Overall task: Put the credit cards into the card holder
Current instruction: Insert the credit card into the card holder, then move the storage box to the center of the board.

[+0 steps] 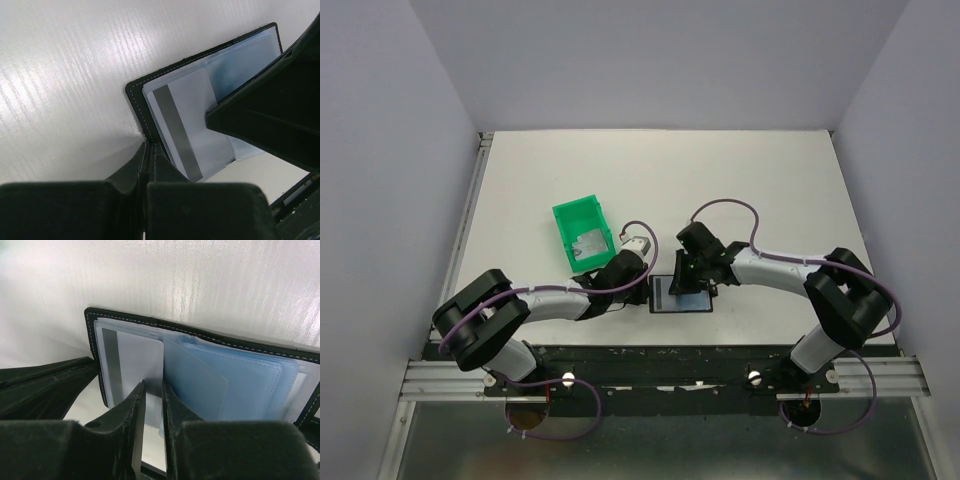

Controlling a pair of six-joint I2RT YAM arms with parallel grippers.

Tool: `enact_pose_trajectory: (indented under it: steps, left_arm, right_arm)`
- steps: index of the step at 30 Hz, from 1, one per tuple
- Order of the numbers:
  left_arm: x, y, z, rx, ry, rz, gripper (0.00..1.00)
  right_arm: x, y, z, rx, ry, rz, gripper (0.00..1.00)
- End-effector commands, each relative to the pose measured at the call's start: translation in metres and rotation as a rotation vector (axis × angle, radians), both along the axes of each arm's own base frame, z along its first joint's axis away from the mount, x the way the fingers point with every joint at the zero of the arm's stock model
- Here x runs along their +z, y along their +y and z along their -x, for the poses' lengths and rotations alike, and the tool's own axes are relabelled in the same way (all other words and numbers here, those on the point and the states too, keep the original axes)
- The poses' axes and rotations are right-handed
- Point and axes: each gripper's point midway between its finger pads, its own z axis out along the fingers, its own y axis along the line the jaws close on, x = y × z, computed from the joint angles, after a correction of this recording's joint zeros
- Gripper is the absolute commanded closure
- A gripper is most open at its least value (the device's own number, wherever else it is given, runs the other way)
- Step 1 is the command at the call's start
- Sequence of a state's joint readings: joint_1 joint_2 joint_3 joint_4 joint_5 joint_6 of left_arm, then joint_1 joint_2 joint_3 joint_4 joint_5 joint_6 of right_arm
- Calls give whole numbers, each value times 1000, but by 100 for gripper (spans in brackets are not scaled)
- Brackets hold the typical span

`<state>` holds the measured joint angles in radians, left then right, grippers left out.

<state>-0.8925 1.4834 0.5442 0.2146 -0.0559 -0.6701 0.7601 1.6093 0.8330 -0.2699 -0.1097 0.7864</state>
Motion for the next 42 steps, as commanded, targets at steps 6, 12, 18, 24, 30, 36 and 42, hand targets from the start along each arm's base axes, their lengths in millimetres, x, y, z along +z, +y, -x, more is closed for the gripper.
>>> enact_pose_trajectory:
  steps: [6,12,18,24,30,36,42]
  left_arm:
    - [-13,12,15,-19,52,-66,100]
    - [10,15,8,-4,-1,-68,100]
    - [50,32,-8,55,-82,-99,81]
    - [106,80,-39,222,-167,-35,65]
    - [132,159,-69,487,-189,-20,49]
    - [131,212,-81,673,-138,-41,36]
    - [109,227,-87,747,-67,-46,30]
  right_arm:
    - [34,6,-1,30,-71,-20,68]
    - [59,-20,-12,-4,-164,80,63]
    - [72,-31,-15,-20,-207,118,61]
    - [83,-33,-12,-23,-225,95,60]
    - [86,-35,-6,-30,-224,67,59]
    - [86,-37,1,-18,-220,51,57]
    - [91,-39,4,-11,-236,36,57]
